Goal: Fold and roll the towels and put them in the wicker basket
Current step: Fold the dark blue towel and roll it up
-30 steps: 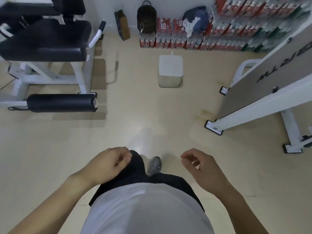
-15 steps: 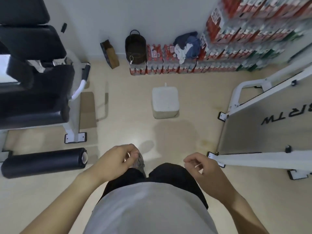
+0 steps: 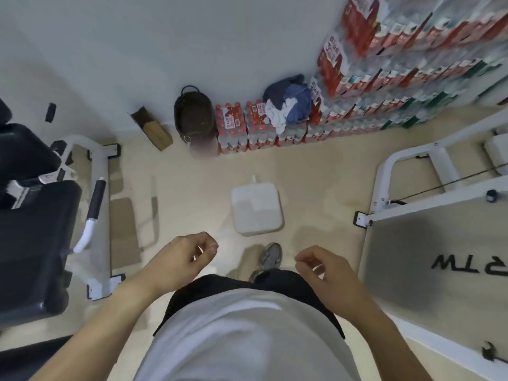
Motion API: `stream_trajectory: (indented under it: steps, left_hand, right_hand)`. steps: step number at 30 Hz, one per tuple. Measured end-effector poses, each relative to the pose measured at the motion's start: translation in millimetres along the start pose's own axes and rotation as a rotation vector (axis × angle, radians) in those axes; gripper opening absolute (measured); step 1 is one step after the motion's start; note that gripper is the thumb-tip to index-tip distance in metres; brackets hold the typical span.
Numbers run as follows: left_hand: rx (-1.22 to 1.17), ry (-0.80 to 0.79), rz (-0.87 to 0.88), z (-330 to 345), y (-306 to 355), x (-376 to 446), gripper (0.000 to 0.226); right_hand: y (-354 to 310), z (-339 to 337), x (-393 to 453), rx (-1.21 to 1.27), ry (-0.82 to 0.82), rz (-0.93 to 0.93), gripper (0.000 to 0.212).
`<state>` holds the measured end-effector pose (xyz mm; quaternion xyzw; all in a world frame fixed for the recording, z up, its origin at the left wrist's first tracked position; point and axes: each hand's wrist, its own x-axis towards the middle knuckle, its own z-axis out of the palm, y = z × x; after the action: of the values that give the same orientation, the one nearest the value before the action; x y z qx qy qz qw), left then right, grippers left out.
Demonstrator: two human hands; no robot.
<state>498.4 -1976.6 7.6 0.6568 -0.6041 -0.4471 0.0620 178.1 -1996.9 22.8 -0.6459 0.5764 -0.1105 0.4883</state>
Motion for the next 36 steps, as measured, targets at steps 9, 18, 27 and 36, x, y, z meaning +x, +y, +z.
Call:
stream_trajectory:
  steps: [9, 18, 27, 36]
  left_hand:
    - [-0.201, 0.0, -0.091, -65.7, 20.6, 129.3, 0.011]
    - [-0.191, -0.057, -0.006, -203.8, 2.7, 318.7, 0.014]
    - [-0.154, -0.122, 0.038, -287.8, 24.1, 507.0, 0.011]
    - [-0.062, -0.07, -0.038, -176.8, 55.0, 733.7, 0.022]
  right_hand:
    - [-50.6, -80.8, 206.5, -0.006, -0.042, -0.078, 0.015]
    - [-112.8, -98.6, 373.6, -0.033, -0.037, 0.03, 0.008]
    - [-114.6, -150.2, 553.6, 0.03, -0.038, 0.094, 0.005]
    - [36.4, -179.0, 787.5, -0.246, -0.138, 0.067, 0.021]
